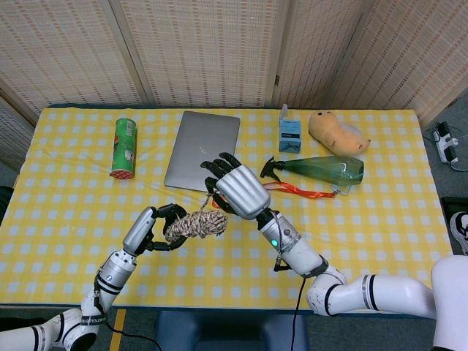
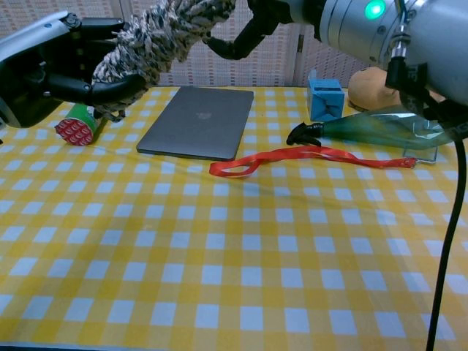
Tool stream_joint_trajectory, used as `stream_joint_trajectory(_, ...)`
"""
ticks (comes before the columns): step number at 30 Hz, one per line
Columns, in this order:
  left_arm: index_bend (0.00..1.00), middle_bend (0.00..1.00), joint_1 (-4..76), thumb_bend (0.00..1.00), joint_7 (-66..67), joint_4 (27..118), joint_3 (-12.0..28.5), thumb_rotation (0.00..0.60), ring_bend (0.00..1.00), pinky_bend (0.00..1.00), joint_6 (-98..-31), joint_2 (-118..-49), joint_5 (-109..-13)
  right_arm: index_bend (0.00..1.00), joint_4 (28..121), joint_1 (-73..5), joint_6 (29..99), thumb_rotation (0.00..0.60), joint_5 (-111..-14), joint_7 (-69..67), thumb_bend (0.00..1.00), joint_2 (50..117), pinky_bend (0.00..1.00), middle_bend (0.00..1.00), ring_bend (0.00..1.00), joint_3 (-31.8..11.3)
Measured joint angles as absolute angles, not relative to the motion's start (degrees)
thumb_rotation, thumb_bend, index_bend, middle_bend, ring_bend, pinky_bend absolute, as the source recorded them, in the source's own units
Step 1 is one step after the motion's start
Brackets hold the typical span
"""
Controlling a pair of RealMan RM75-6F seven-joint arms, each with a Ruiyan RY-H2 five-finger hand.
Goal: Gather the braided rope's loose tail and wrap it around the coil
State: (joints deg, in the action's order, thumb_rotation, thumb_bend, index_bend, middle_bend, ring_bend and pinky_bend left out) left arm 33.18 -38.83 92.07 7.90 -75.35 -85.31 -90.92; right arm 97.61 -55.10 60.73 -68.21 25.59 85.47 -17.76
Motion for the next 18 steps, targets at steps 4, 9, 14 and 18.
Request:
stream_joint_trajectory(4, 0.83, 0.77, 33.31, 0.78, -40.85, 93.23, 8.61, 0.6, 0.7, 0.8, -74.84, -84.34, -89.68, 0.61, 97.79, -54.32, 60.65, 0.6, -69.77, 24.19, 0.52, 85.25, 0.16, 0.24, 0.23, -16.29)
stream_joint_trajectory(9, 0.83, 0.77, 33.27, 0.78, -41.48, 93.72, 9.45, 0.6, 0.7, 0.8, -74.48, -83.43, -88.26, 0.35, 99.08, -53.44, 60.29, 0.6, -70.79, 24.17, 0.52, 84.23, 0.14, 0.19, 0.2, -14.48)
stream_joint_trajectory(14, 0.83, 0.77, 33.08, 0.78, -40.72, 93.74, 10.13, 0.6, 0.7, 0.8, -74.53, -82.9, -87.35, 0.0, 100.88, -52.51, 60.24, 0.6, -70.34, 24.68, 0.52, 82.94, 0.09, 0.08, 0.13, -13.71)
stream_joint_trajectory(18, 0.83, 0.77, 32.97, 0.78, -38.64, 93.35, 10.74, 0.6, 0.7, 0.8, -74.83, -82.68, -86.84, 0.0, 102.86, -51.74, 60.5, 0.6, -69.35, 26.0, 0.51, 81.59, 0.07, 0.0, 0.08, -13.33)
